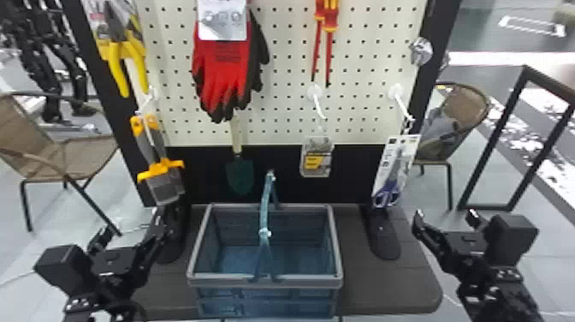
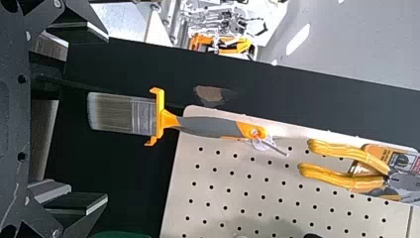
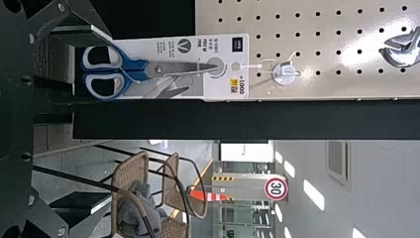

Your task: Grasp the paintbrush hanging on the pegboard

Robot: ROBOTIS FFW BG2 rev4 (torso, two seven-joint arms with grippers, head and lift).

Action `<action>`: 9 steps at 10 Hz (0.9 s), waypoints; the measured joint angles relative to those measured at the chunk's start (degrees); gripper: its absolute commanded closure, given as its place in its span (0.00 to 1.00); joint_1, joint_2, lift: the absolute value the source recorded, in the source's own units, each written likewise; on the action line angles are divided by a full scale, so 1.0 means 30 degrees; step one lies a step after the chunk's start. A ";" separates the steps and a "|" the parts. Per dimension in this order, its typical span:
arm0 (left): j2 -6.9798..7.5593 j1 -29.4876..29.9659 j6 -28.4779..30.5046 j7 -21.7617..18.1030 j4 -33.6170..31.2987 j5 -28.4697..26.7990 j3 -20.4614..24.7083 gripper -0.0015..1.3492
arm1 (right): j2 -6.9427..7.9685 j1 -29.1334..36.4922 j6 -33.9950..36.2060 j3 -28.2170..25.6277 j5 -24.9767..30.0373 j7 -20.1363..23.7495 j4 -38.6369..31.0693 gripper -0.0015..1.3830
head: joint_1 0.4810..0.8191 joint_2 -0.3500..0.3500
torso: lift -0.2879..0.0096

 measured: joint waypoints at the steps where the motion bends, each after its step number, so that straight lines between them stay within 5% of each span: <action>1: 0.0000 -0.0001 0.0025 -0.0002 0.0000 -0.0015 0.0003 0.12 | 0.0000 0.0000 0.0011 0.0003 0.0008 -0.0001 0.0000 0.13 | 0.20 0.50 | 0.63; 7: 0.0005 -0.0048 0.0044 -0.0134 -0.0001 -0.0002 0.0078 0.12 | 0.0000 -0.0026 0.0029 -0.0005 0.0195 -0.0013 -0.0083 0.13 | 0.20 0.50 | 0.63; 9: 0.0152 -0.0552 0.0923 -0.2001 0.0022 0.0188 0.0962 0.12 | 0.0000 -0.0018 0.0029 -0.0008 0.0180 0.0009 -0.0090 0.13 | 0.20 0.50 | 0.63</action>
